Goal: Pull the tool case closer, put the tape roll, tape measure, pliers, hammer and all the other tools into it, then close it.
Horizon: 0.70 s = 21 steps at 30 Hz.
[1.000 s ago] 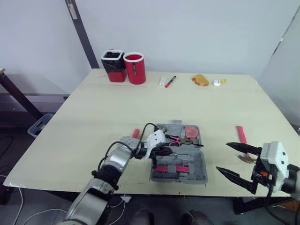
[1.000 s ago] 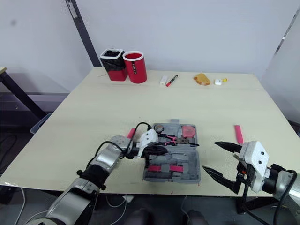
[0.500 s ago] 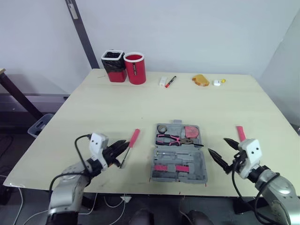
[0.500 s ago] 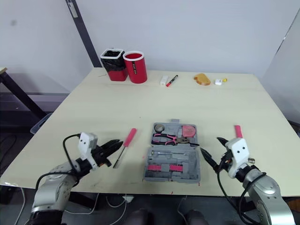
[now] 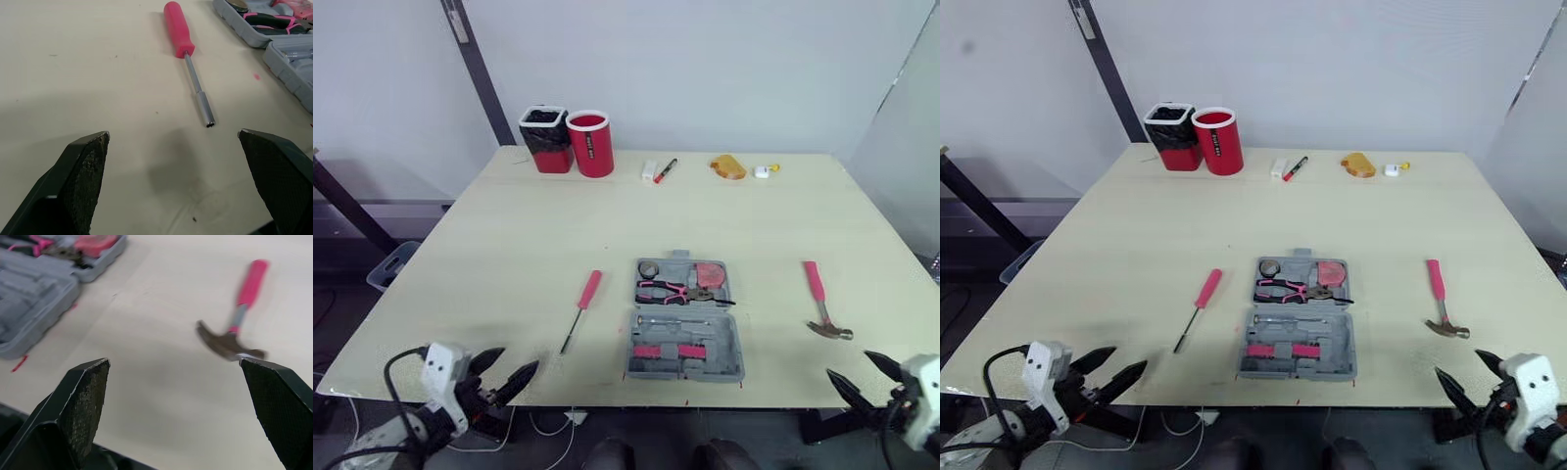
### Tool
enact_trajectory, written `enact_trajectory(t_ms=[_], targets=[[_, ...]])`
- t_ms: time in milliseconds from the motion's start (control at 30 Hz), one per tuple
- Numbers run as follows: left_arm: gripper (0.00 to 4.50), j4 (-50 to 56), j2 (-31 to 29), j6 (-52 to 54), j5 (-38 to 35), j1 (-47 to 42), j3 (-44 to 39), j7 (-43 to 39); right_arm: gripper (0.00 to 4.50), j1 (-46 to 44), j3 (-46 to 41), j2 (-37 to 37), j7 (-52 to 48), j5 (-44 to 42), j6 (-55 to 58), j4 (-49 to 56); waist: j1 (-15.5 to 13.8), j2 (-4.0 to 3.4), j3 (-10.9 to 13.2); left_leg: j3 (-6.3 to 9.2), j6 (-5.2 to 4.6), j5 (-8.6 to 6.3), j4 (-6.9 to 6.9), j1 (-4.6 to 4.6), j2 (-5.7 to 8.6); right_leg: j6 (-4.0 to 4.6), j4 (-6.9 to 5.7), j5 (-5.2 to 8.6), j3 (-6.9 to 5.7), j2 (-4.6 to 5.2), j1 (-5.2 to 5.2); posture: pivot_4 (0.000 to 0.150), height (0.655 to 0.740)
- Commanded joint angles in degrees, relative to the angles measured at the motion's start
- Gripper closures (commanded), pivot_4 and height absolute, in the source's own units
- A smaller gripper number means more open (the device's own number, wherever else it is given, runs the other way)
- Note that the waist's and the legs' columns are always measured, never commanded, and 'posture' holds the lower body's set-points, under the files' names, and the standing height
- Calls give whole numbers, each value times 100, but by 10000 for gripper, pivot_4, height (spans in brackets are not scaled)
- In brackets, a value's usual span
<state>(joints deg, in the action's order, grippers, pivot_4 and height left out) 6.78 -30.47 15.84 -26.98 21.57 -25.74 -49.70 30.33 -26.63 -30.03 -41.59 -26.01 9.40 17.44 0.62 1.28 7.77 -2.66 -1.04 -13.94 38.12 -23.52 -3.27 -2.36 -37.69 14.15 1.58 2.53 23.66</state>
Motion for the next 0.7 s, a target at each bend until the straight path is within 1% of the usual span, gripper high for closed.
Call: enact_trajectory(t_ms=[33,167,200,300,367,467,567,633,700], targets=[[208,378,-11,-109,-152,-25,-27,11,0,-213,-240,-99,54,-150,41,30,-1,0,0,0,0,0,0,0,0,0,0,0,-1,5,0,1500,7400],[208,741,-103,111,-406,-271,61,-30,0,-678,-124,-207,399,-223,617,215,-4,-5,3,-1,-7,4,-4,-4,4,4,2,-2,-22,13,2,1500,7400],[208,818,-147,163,-459,-341,98,-54,0,-791,-71,-240,487,-229,779,270,-4,-6,4,-2,-13,8,-4,-4,4,21,2,-13,-24,13,2,1500,7400],[208,1279,-562,521,-896,-1008,511,-570,0,-2050,454,-447,1272,-85,1986,282,16,-1,21,-1,-24,14,-3,-2,5,24,0,-14,-26,11,1,1500,7400],[208,1441,-739,618,-995,-1277,704,-745,0,-2697,624,-322,1770,1,2458,135,15,-11,22,-8,-24,15,3,-11,1,34,-1,-23,-32,12,11,1500,7400],[208,1660,-893,903,-1277,-1670,925,-842,0,-3371,941,-307,2197,295,3014,-373,8,-12,13,-16,-28,15,-16,-9,14,36,6,-24,-36,-9,9,1500,7400],[208,1781,-1014,1093,-1463,-2012,1140,-963,0,-3893,1057,-195,2570,528,3277,-981,-23,-8,15,-18,-30,14,-41,-23,34,30,32,-22,-38,-24,12,1500,7400],[208,1803,-1023,1223,-1595,-2186,1231,-979,0,-4130,1016,-72,2687,505,3456,-1242,-33,-10,17,-18,-30,14,-54,-27,38,22,39,-25,-38,-29,13,1500,7400],[208,1821,-1029,1140,-1475,-2332,1456,-1068,0,-4372,1008,58,2954,686,3436,-1639,-9,-11,17,-17,-30,15,-71,-21,42,15,42,-28,-38,-32,13,1500,7400]])
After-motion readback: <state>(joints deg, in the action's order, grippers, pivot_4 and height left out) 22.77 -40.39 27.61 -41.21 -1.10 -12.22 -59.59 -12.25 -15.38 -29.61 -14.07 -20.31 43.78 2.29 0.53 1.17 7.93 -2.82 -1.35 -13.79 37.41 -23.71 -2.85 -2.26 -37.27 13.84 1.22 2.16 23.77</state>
